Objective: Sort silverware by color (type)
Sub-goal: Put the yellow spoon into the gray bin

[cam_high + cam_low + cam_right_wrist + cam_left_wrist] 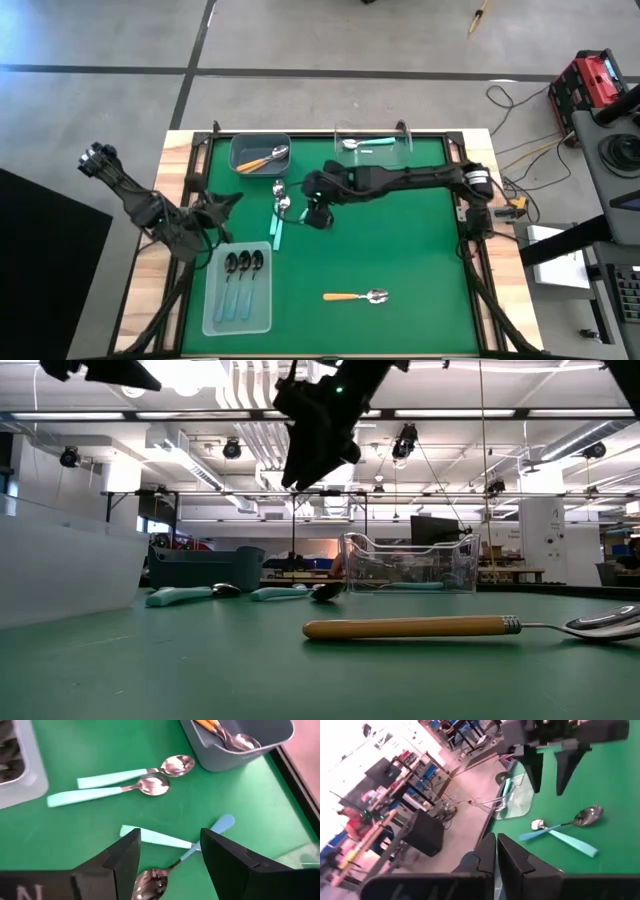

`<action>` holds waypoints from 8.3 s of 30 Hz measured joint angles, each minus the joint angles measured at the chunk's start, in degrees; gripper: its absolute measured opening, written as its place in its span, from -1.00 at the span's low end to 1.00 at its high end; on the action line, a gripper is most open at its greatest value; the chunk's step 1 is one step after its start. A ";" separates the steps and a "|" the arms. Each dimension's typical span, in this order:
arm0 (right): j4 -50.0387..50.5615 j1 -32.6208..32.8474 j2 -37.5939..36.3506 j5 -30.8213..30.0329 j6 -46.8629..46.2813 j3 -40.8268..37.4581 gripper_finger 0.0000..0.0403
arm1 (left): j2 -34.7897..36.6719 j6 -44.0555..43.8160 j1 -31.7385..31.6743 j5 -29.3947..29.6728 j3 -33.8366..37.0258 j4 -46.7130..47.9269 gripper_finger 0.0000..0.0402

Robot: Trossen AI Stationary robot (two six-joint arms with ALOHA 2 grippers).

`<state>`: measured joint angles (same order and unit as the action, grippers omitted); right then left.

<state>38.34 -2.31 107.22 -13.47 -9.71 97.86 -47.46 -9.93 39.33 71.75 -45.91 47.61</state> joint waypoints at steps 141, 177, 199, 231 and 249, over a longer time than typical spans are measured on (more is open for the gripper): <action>21.54 17.28 2.45 13.48 2.14 -7.12 -0.03 | 10.05 34.74 -20.79 -28.68 23.17 -65.18 -1.00; 12.14 33.03 8.22 4.50 -22.79 -8.58 -0.03 | 8.78 20.61 -20.79 -28.97 23.17 -64.61 -1.00; 2.39 31.87 7.87 6.07 -18.51 -15.05 -0.73 | 7.78 19.87 -20.79 -29.22 23.17 -64.72 -1.00; 22.63 8.76 5.27 -11.33 14.98 6.72 -0.86 | -20.50 22.17 -20.81 -32.39 11.46 -64.30 -0.69; 24.16 8.27 5.22 -15.66 16.81 13.05 -0.86 | -34.09 28.96 -25.26 -24.31 3.00 -59.03 -0.01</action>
<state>62.50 5.96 112.44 -29.12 7.09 110.91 -81.55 19.03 14.07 47.44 -42.91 -11.41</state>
